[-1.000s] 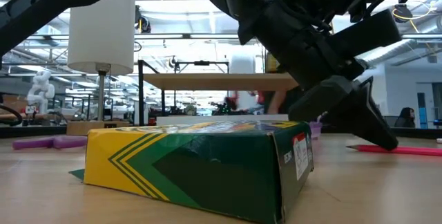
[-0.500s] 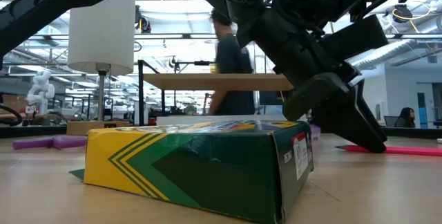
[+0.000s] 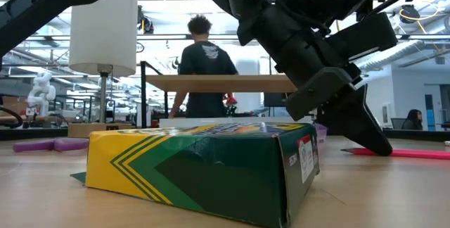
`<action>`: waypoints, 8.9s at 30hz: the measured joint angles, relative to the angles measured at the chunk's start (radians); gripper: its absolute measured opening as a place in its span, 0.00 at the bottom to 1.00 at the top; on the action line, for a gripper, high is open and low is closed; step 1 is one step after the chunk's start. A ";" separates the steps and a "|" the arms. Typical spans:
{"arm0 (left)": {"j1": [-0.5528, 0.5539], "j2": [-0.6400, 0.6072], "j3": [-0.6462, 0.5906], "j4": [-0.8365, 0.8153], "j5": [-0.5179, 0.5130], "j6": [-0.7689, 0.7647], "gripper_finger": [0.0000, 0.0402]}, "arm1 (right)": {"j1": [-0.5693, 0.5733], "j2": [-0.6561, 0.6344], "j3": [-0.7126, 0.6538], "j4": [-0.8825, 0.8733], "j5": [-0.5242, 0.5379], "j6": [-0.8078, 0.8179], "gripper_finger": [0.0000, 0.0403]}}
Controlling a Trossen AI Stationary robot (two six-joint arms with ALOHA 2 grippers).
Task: Pack school essentials
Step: Put the pink pencil into the supply box
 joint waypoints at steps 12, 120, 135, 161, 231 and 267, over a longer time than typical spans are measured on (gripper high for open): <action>-0.016 -0.084 -0.008 -0.007 -0.021 -0.035 0.07 | 0.000 0.000 0.000 -0.001 0.000 -0.026 0.46; -0.050 -0.125 -0.150 0.036 -0.270 -0.501 0.02 | 0.001 -0.020 0.000 -0.010 -0.006 0.109 0.46; -0.054 -0.196 -0.148 -0.175 -0.220 -0.452 0.31 | 0.001 -0.054 0.001 -0.035 -0.027 0.138 0.46; -0.079 -0.250 -0.146 -0.169 -0.229 -0.213 0.50 | 0.001 0.141 0.133 -0.334 0.092 0.322 0.46; -0.240 -0.139 -0.150 -0.083 -0.200 -0.307 0.12 | 0.414 0.658 0.150 0.173 0.481 0.549 0.46; -0.234 -0.273 -0.221 -0.193 -0.327 -0.313 0.26 | 0.529 0.659 0.149 0.297 0.612 0.348 0.46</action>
